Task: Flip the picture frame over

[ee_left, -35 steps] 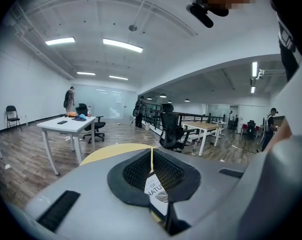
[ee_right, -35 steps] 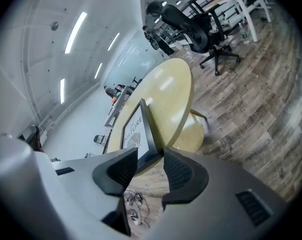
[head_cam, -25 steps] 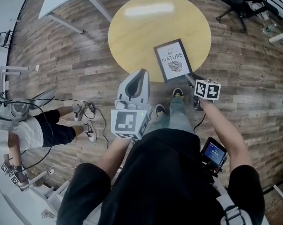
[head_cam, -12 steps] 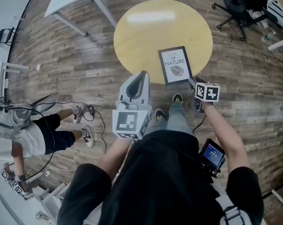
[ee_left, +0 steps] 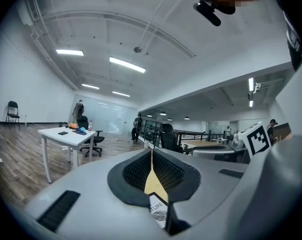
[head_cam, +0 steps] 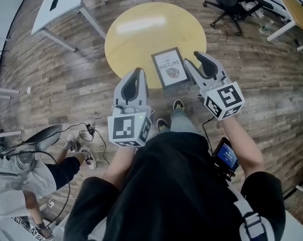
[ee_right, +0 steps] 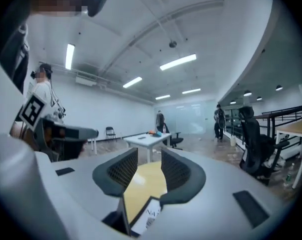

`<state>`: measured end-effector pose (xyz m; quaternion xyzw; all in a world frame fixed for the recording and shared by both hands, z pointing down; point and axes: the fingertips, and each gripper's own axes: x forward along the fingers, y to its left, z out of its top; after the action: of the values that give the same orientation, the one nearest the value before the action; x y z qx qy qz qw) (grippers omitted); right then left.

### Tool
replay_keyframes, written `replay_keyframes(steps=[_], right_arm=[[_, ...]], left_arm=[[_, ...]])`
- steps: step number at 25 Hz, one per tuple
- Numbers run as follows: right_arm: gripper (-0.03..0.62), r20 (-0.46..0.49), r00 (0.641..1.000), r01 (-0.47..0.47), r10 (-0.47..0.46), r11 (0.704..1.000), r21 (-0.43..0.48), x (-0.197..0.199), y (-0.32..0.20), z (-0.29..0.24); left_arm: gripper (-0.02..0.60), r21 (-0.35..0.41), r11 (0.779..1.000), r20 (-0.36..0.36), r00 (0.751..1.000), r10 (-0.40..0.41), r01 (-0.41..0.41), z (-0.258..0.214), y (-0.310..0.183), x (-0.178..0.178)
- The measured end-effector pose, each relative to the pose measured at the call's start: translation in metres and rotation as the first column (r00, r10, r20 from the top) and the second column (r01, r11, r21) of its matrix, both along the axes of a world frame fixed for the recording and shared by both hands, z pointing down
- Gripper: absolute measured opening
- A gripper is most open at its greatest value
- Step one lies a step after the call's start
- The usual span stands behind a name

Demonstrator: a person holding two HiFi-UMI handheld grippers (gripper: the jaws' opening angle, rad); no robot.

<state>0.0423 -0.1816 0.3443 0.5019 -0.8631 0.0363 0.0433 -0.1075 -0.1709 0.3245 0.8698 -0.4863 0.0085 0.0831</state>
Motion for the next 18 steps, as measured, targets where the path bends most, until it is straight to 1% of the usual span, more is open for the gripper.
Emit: replay_keyframes(steps=[2, 3, 5, 6, 8, 9, 11, 15, 18], right_arm=[[0.127, 0.039, 0.999, 0.030, -0.033, 0.996, 0.081, -0.011, 0.013, -0.034], [0.102, 0.039, 0.998, 0.043, -0.047, 0.994, 0.105, -0.016, 0.018, -0.046], [0.042, 0.016, 0.997, 0.074, -0.076, 0.990, 0.123, -0.023, 0.023, -0.060], [0.025, -0.001, 0.995, 0.099, -0.099, 0.987, 0.124, -0.027, 0.026, -0.063], [0.018, -0.045, 0.989, 0.146, -0.141, 0.981, 0.130, -0.034, 0.033, -0.063], [0.018, -0.065, 0.987, 0.154, -0.146, 0.979, 0.136, -0.035, 0.036, -0.062], [0.018, -0.082, 0.987, 0.147, -0.137, 0.979, 0.143, -0.034, 0.038, -0.061], [0.018, -0.080, 0.992, 0.110, -0.099, 0.983, 0.147, -0.026, 0.035, -0.061], [0.018, -0.085, 0.993, 0.100, -0.087, 0.983, 0.153, -0.021, 0.035, -0.063]], left_arm=[[0.029, 0.006, 1.000, -0.014, 1.000, 0.009, -0.009, -0.009, 0.005, 0.002], [0.029, 0.012, 1.000, -0.020, 1.000, 0.012, -0.012, -0.014, 0.006, 0.002], [0.029, 0.022, 1.000, -0.025, 1.000, 0.011, -0.010, -0.023, 0.005, 0.003], [0.029, 0.024, 1.000, -0.027, 1.000, 0.011, -0.011, -0.025, 0.004, 0.004], [0.029, 0.020, 1.000, -0.030, 0.999, 0.020, -0.019, -0.027, 0.007, 0.008], [0.029, 0.016, 1.000, -0.032, 0.999, 0.026, -0.026, -0.026, 0.009, 0.011], [0.029, 0.014, 0.999, -0.028, 0.999, 0.037, -0.036, -0.026, 0.011, 0.015], [0.029, 0.029, 0.998, 0.005, 0.998, 0.056, -0.056, -0.027, 0.015, 0.024], [0.029, 0.031, 0.997, 0.008, 0.998, 0.067, -0.068, -0.027, 0.017, 0.030]])
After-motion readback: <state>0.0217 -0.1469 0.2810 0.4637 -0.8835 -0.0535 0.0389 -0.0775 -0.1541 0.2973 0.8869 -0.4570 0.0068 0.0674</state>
